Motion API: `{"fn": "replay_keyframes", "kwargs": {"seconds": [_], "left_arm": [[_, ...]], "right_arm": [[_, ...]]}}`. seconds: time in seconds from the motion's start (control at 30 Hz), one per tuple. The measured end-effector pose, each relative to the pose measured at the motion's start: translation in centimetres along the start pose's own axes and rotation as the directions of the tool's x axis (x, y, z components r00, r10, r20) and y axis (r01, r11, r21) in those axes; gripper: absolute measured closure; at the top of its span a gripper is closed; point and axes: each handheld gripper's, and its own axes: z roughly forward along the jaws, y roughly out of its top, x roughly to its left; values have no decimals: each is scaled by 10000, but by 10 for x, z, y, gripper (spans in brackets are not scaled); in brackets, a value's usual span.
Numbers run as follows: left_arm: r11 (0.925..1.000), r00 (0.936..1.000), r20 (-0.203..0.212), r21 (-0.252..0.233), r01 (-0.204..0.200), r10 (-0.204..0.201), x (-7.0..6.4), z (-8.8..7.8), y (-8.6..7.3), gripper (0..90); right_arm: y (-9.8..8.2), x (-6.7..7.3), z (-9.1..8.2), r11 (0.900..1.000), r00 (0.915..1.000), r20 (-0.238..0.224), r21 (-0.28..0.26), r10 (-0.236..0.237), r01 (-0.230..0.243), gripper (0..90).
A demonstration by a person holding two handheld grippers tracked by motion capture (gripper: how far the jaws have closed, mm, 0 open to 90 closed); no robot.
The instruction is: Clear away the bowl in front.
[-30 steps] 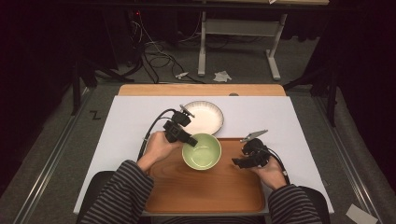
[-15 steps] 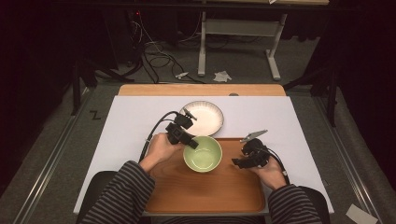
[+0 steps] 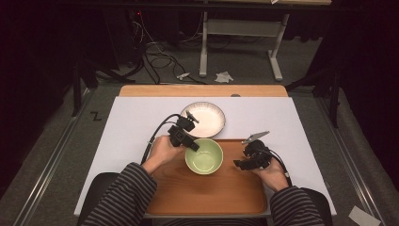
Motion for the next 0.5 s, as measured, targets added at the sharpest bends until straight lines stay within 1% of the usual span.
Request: {"fn": "replay_keyframes", "kwargs": {"seconds": [0.27,0.47,0.5], "left_arm": [[10000,9999,-141,85,-29,30,2,5,-2,828],[9998,9995,-278,139,-125,129,2,9,-4,827],[9997,9992,-336,161,-203,209,2,10,-5,826]], "right_arm": [[0,1,0,10000,10000,0,2,19,-19,411],[0,1,0,10000,10000,-5,8,14,-14,411],[0,1,0,10000,10000,-4,11,8,-8,411]]}}
